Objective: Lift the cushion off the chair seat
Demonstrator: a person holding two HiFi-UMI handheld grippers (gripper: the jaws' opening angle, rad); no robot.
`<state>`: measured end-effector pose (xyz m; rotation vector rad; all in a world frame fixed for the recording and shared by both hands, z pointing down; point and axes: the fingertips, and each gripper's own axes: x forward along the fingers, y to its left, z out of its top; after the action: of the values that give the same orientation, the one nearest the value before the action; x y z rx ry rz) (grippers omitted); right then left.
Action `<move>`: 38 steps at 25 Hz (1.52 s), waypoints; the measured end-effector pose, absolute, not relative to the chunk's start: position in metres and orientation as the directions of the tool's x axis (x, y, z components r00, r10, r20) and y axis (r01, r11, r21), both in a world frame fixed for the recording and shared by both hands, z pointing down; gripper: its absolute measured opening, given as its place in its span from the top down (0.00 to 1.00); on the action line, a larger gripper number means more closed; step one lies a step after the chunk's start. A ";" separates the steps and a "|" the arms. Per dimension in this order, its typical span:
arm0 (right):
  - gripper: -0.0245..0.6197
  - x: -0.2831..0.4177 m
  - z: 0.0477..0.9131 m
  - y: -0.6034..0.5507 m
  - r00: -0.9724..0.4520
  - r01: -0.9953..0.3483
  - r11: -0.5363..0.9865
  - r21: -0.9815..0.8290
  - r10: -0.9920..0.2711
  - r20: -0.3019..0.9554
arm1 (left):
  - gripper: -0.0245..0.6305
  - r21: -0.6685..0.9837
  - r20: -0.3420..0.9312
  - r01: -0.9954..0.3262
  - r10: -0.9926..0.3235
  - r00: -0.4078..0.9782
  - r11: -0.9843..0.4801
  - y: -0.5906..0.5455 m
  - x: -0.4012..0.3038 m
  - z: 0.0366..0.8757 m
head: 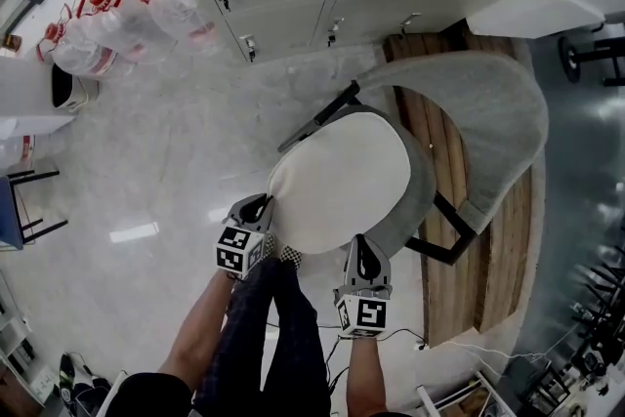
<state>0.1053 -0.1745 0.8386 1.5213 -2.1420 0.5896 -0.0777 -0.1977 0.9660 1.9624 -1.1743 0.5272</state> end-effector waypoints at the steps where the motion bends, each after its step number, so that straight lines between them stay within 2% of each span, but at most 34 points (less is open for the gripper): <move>1: 0.92 0.106 0.834 -0.173 -0.291 -0.951 0.299 -0.085 -0.763 0.578 | 0.90 0.404 0.672 -0.871 -0.554 0.491 -0.281 -0.198 -0.076 0.959; 26: 0.92 0.145 0.671 -0.146 -0.225 -0.973 0.220 -0.067 -0.853 0.471 | 0.91 0.304 0.557 -0.804 -0.590 0.585 -0.511 -0.195 0.002 0.747; 38: 0.92 0.150 0.588 -0.131 -0.216 -0.975 0.219 -0.045 -0.873 0.437 | 0.91 0.243 0.536 -0.802 -0.613 0.580 -0.546 -0.173 -0.005 0.648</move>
<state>0.1503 -0.1311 0.5883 1.7270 -2.1800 0.4490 -0.0053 -0.1729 0.6476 2.3464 -1.1319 0.5439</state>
